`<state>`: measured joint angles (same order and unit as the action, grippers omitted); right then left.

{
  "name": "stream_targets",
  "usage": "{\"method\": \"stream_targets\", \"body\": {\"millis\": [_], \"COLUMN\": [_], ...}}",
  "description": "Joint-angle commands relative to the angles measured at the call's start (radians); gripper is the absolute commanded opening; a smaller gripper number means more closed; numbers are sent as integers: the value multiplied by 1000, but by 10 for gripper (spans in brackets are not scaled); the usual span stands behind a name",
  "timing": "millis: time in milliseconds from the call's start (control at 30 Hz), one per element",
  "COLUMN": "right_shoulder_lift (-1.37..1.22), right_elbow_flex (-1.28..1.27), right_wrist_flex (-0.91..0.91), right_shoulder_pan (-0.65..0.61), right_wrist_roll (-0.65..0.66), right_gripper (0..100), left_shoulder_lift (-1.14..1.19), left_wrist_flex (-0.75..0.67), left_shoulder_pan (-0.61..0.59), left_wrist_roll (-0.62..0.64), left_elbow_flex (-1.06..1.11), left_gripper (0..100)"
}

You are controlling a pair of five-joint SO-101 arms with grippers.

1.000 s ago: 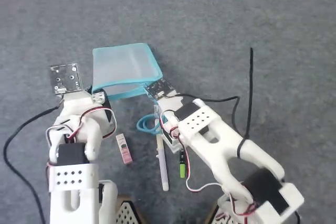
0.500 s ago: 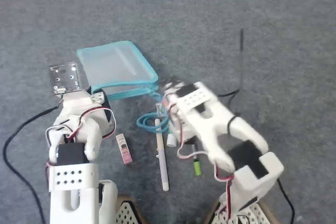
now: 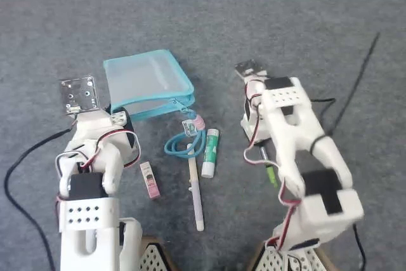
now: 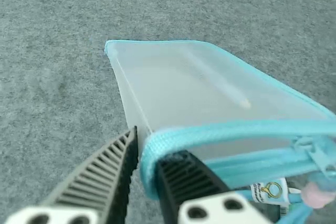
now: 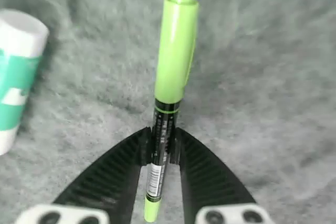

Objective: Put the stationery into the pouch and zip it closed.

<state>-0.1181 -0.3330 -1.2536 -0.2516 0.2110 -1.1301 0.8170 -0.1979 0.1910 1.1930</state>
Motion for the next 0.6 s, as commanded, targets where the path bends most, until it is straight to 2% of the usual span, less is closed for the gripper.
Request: {"method": "stream_targets", "body": {"millis": [0,200,367,567], "right_shoulder_lift": [214,420,440,441], "right_elbow_flex": [-87,-253,-359,-483], "right_wrist_flex": [62,88,91,185], "right_shoulder_pan": [13,15,1,-136], "right_wrist_roll": [15,17,-18,-81], "right_gripper": [93,321,301,300], "left_shoulder_lift": [-2,2,-3,-3], "left_wrist_flex": [-34,-32,-31,-35], "left_shoulder_pan": [6,6,6,6], "left_wrist_roll": [-15,-15,-15,-15], "left_elbow_flex": [-45,-45,-35,-27], "left_gripper": [12,12,12,12]}}
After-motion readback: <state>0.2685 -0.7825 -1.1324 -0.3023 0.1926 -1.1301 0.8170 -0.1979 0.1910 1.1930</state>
